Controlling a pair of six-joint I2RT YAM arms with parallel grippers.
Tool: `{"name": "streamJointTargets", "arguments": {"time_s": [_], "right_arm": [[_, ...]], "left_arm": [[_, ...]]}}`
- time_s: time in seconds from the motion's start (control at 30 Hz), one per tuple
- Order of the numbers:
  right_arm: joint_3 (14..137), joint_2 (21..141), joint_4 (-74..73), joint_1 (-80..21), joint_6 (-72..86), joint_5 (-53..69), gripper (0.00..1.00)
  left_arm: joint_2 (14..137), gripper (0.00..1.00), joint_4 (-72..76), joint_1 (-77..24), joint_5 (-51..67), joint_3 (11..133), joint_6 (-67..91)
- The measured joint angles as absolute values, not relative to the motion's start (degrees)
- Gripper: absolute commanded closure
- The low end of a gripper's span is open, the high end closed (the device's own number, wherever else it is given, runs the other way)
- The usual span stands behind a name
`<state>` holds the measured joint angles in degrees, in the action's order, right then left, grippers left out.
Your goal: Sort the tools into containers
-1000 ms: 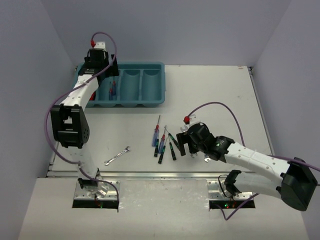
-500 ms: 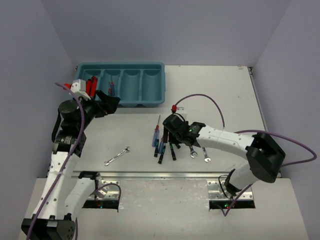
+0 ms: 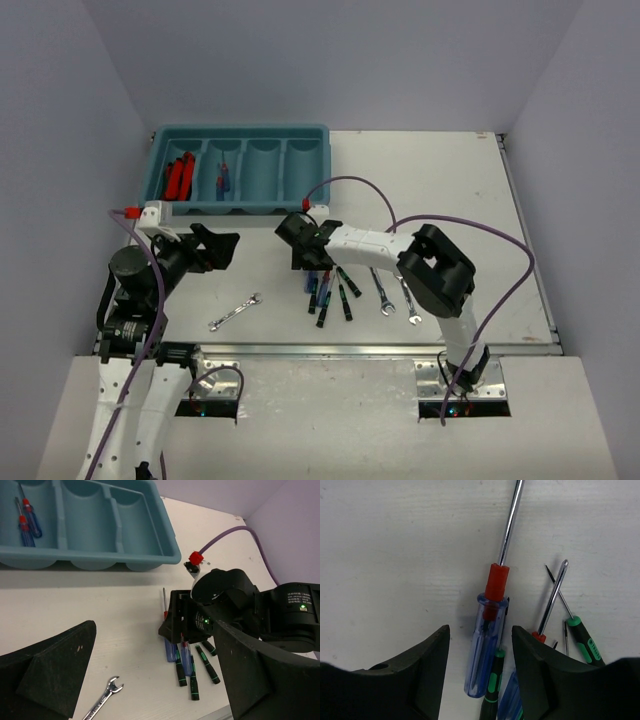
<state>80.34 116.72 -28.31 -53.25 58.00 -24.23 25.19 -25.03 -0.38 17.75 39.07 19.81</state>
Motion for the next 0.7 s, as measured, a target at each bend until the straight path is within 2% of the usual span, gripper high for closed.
{"name": "streamJointTargets", "arguments": {"time_s": [0.1,0.17,0.2,0.47,0.7], "right_arm": [[80.75,118.63,-29.52,-53.44,58.43,-24.21,0.53],[80.77,119.09,-29.81,-53.57,58.52,-24.21,0.63],[80.84,119.28,-29.96,-53.65,58.54,-24.21,0.64],[85.08,122.71,-31.28,-54.09,58.25,-25.29,0.58],[87.8,124.22,-32.88,-54.98,56.92,-27.25,0.59]], "left_arm": [[25.17,0.0,-25.22,-0.38,18.58,38.07,19.79],[25.13,0.0,-25.18,-0.38,18.91,37.98,19.79],[25.11,0.0,-25.1,-0.38,19.13,37.98,19.79],[24.97,0.0,-25.06,-0.38,20.41,37.95,19.79],[25.02,0.0,-25.01,-0.38,21.28,37.89,19.77]]}}
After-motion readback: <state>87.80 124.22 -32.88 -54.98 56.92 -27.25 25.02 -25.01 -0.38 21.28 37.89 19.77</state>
